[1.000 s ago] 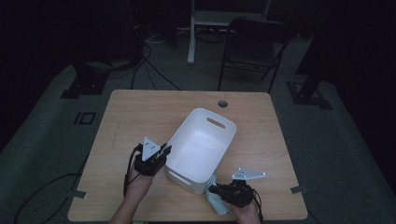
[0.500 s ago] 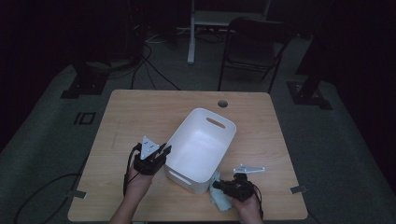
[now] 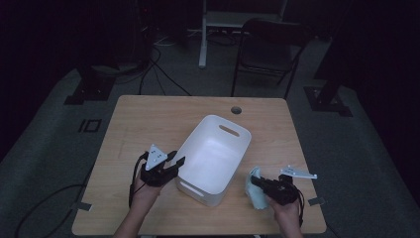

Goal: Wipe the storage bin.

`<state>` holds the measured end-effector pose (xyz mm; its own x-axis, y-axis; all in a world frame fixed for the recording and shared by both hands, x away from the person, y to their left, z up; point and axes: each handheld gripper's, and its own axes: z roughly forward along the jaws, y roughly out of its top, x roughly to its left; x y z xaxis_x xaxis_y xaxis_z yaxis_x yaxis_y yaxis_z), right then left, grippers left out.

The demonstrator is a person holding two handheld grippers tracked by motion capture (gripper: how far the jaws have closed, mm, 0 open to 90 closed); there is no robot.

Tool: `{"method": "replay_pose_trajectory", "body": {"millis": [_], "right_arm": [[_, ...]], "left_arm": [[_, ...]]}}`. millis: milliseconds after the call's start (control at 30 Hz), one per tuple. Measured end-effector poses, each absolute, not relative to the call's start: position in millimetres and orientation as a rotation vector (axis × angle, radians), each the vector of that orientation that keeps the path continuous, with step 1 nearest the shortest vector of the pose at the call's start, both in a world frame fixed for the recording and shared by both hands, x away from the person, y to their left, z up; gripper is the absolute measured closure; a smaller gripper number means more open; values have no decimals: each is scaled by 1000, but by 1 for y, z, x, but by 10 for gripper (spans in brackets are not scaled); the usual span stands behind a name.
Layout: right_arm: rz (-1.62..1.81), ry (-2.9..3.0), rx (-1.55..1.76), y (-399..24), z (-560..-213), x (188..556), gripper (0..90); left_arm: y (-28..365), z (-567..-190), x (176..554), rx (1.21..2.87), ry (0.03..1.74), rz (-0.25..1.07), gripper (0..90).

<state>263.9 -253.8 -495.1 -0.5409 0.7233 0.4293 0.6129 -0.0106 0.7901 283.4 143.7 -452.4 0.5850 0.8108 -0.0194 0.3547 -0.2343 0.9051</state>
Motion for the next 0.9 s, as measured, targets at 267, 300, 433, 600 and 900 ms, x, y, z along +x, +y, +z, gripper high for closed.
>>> {"method": "replay_pose_trajectory", "body": {"millis": [267, 300, 433, 600, 900], "right_arm": [[1594, 2035, 1514, -288, -496, 266, 839], [1594, 2035, 1514, -288, -496, 266, 839], [1612, 1980, 1539, -301, -494, 268, 839], [1610, 1975, 1542, -302, -495, 268, 839], [1608, 2000, 1537, -299, -498, 270, 839]], "left_arm": [[146, -454, 277, 1832, 943, 547, 569], [146, -454, 277, 1832, 943, 547, 566], [146, -456, 272, 1852, 926, 519, 550], [143, -455, 261, 1857, 908, 513, 518], [139, -451, 243, 1879, 866, 495, 503]]}}
